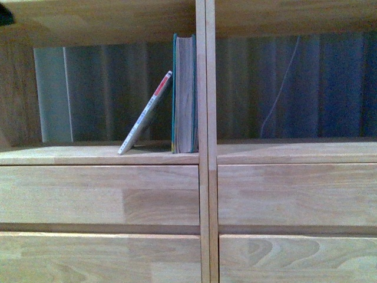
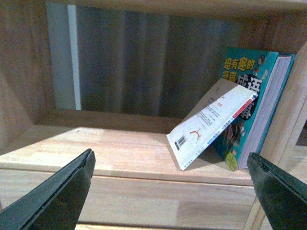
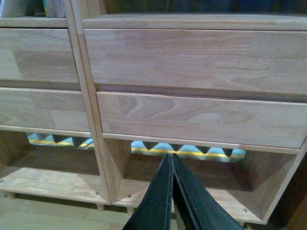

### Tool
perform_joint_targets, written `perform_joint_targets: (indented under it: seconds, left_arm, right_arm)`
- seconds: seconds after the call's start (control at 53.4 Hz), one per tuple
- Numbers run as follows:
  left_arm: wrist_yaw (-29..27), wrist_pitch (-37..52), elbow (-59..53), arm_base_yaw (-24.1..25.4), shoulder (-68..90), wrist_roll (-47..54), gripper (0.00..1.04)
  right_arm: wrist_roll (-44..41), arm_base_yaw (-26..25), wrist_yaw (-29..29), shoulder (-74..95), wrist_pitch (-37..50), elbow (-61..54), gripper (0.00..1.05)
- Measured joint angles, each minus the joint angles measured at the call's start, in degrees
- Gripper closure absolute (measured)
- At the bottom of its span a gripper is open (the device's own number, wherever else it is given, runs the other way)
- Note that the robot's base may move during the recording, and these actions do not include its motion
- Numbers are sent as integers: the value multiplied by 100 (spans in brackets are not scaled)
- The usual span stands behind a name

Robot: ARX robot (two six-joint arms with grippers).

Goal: Organize books on shelf

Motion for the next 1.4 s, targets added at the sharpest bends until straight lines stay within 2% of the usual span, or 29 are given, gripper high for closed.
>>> perform_joint_targets:
  seconds: [0.037, 0.112, 0.131, 0.187, 0.262, 0.375, 0.599, 0.655, 0.768, 1.404]
  left_arm:
    - [223, -114, -236, 188, -348, -127, 7]
    - [538, -251, -643, 525, -946, -243, 7]
    - [448, -474, -704, 579, -1119, -190, 9]
    - [20, -1366, -979, 754, -1735, 72, 19]
    - [-101, -1882, -1735, 861, -2597, 291, 32]
    - [-267, -1661, -2763, 702, -3460, 450, 53]
    - [-586, -1259, -3939, 374, -4054, 509, 93]
    - [-960, -1209, -4111, 153, -4190, 509, 102]
    - [-1119, -1113, -4454, -229, -4448, 527, 102]
    - [-1193, -1143, -5567, -258, -5622, 529, 102]
  right_arm:
    - [-2, 0, 0, 0, 0, 0, 102]
    - [-11, 0, 0, 0, 0, 0, 91]
    - [-11, 0, 0, 0, 0, 0, 87]
    - [-11, 0, 0, 0, 0, 0, 77]
    - [-11, 0, 2, 0, 0, 0, 64]
    - [-11, 0, 0, 0, 0, 0, 43]
    - [-11, 0, -2, 0, 0, 0, 7]
    - [-11, 0, -2, 0, 0, 0, 6]
    - [-11, 0, -4, 0, 0, 0, 7]
    - [-13, 0, 0, -2, 0, 0, 7]
